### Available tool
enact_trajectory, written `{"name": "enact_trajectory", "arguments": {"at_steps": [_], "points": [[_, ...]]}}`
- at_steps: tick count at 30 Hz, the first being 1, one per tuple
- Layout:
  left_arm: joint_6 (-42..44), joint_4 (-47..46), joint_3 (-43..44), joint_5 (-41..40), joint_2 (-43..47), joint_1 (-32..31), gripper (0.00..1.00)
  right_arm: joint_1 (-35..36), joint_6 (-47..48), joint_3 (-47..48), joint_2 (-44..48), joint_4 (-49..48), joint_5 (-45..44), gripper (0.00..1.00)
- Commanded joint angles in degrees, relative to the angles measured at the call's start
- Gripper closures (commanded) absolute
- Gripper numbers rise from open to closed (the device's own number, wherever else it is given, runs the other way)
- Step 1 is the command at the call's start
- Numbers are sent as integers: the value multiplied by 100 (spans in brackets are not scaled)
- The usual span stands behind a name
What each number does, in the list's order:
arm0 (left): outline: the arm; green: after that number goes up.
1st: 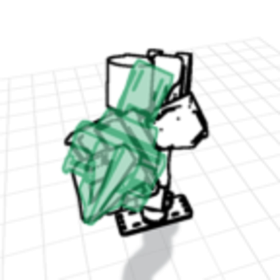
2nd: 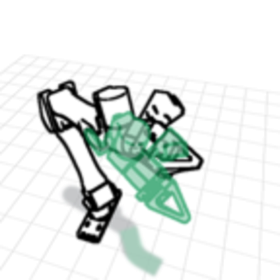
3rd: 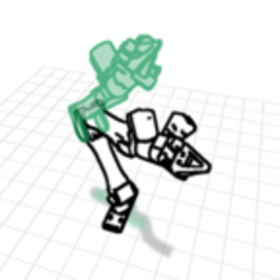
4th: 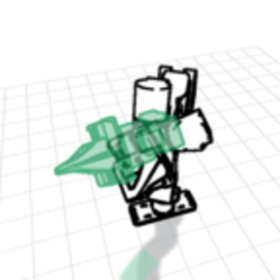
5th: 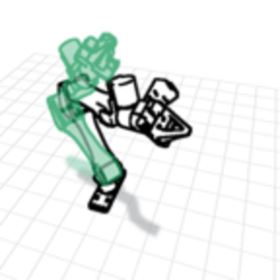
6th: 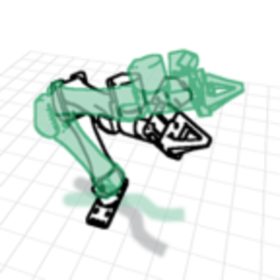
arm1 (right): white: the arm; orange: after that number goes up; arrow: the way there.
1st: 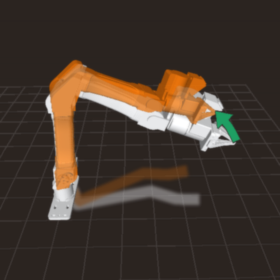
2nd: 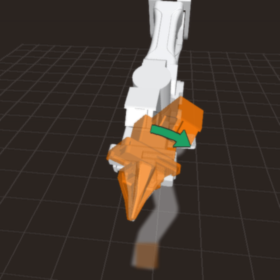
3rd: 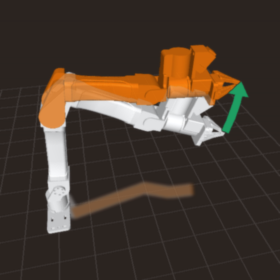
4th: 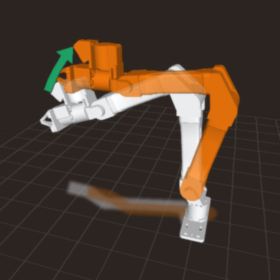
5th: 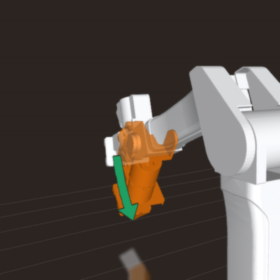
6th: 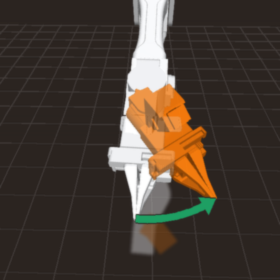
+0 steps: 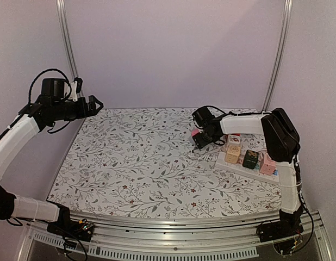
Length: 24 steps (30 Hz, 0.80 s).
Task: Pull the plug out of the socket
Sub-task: Move the socket to the center of the board.
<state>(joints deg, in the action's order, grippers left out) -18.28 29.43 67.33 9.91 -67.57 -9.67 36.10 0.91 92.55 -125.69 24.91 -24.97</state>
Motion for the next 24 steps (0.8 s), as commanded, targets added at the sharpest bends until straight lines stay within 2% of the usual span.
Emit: {"name": "enact_trajectory", "arguments": {"at_steps": [1,9,21,24], "points": [[-13,-5,-88,45,-86,53,0,54,-64,-7,-256,-275,-337,17],[-21,6,-88,33,-106,58,1,53,-267,204,-319,-349,-555,18],[-27,36,-71,70,-59,88,0,52,-532,307,109,-532,-494,19],[-27,31,-67,71,-37,104,0,53,-564,333,152,-534,-513,23]]}}
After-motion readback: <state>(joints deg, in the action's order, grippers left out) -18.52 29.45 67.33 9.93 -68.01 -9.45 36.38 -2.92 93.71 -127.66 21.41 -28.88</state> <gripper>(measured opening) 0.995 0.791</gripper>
